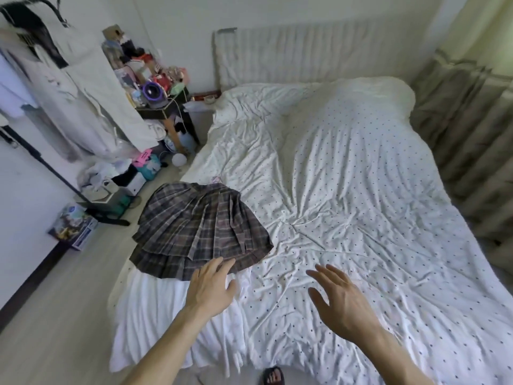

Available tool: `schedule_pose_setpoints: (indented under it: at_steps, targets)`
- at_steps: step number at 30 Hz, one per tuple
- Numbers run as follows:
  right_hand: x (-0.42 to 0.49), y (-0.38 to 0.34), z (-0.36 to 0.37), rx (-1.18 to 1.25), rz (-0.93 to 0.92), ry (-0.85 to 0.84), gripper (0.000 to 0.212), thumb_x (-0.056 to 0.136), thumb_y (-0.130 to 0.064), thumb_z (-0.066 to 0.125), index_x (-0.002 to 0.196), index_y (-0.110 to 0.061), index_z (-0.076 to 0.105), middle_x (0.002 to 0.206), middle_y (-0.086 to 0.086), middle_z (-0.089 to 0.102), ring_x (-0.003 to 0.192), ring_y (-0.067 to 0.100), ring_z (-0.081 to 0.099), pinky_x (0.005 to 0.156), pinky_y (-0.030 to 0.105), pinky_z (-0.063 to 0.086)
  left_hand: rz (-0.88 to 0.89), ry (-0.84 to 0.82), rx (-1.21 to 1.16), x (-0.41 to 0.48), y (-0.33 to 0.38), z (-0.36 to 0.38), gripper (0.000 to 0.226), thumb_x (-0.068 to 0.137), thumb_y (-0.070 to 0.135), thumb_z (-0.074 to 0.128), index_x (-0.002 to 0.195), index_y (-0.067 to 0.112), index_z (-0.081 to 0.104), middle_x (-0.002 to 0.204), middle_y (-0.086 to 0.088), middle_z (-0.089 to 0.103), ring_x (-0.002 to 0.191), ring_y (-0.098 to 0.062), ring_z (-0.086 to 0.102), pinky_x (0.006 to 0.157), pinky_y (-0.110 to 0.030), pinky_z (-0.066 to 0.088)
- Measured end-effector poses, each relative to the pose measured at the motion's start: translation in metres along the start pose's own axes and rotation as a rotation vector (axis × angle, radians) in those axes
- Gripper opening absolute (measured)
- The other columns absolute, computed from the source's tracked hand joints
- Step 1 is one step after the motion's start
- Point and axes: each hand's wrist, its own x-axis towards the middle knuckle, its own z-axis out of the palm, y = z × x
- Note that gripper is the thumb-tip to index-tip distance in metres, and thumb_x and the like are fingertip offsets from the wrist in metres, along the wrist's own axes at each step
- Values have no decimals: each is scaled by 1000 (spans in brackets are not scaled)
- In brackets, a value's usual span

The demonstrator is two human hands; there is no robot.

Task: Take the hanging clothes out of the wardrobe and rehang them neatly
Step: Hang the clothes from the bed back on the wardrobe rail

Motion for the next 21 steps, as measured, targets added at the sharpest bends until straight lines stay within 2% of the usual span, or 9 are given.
schedule_pose_setpoints:
  at_steps: [4,12,18,21]
  targets:
    - [14,-12,20,-6,-74,-63,48,103,-47,37,150,-34,38,158,-9,34,151,15,19,119,30,21,-101,-10,-11,-11,-29,3,58,100,45,44,154,33,29,161,3,28,147,-17,28,118,-42,28]
    - [80,-45,54,-53,-123,-177,49,102,-48,37,150,-35,37,159,-8,33,152,17,17,121,34,22,-213,-64,-30,18,-94,-5,56,100,44,44,153,32,31,161,0,27,148,-19,25,118,-46,28]
    - [182,-86,87,-87,-92,-241,50,102,-46,37,151,-36,34,158,-10,34,151,18,20,121,35,24,-188,-111,-2,111,-169,-18,54,100,43,44,152,33,33,159,2,31,146,-19,30,117,-45,29]
    - [243,-111,109,-71,-35,-272,42,102,-41,38,144,-35,41,148,-11,47,144,18,34,121,32,21,-147,-166,20,179,-215,-22,54,100,44,44,152,34,33,160,1,31,148,-19,28,119,-46,26]
